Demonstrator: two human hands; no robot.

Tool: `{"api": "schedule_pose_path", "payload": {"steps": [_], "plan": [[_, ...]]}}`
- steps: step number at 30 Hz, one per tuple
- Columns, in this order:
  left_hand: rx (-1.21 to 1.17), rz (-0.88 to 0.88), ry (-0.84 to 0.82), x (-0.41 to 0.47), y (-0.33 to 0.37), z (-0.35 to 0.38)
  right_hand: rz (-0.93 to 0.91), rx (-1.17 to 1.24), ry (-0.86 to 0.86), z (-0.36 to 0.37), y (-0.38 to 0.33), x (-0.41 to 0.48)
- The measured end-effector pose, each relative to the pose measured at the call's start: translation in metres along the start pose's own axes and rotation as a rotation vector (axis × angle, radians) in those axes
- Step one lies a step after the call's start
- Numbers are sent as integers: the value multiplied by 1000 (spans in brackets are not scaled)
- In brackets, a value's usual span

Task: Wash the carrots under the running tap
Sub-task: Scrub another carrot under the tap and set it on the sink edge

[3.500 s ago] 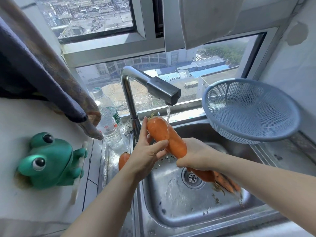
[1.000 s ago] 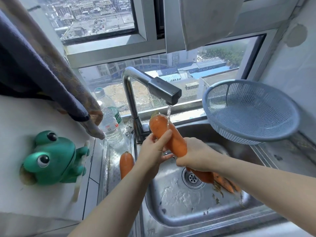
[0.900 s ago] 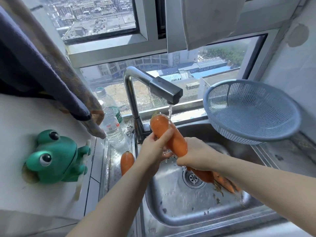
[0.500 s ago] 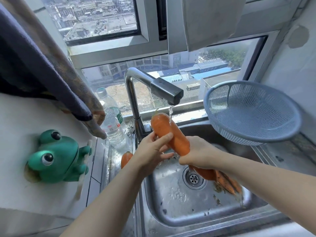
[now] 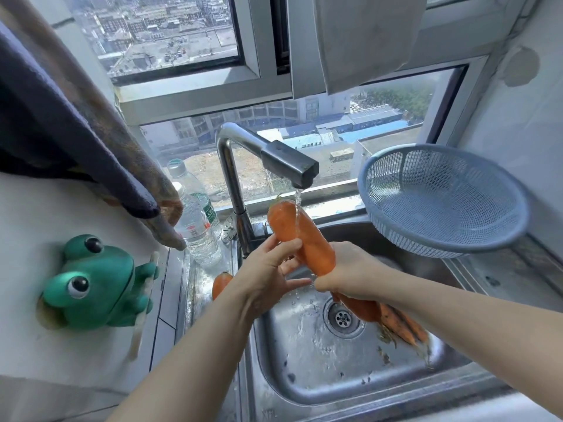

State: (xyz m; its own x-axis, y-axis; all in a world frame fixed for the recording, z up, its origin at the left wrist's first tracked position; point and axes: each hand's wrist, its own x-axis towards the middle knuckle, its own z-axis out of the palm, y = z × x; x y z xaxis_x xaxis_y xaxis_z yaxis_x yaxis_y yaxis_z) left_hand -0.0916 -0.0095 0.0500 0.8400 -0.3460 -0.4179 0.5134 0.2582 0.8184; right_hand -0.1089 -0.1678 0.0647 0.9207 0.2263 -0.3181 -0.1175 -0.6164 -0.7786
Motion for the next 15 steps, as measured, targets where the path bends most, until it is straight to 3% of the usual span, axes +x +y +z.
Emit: {"api": "schedule_pose_path", "payload": {"steps": [3, 8, 15], "plan": [[-5, -10, 89, 3, 1, 9, -6, -59, 36, 3, 0, 1], [28, -24, -30, -2, 3, -5, 0, 51, -24, -2, -1, -2], [62, 26, 94, 1, -1, 6, -7, -25, 29, 3, -1, 0]]}}
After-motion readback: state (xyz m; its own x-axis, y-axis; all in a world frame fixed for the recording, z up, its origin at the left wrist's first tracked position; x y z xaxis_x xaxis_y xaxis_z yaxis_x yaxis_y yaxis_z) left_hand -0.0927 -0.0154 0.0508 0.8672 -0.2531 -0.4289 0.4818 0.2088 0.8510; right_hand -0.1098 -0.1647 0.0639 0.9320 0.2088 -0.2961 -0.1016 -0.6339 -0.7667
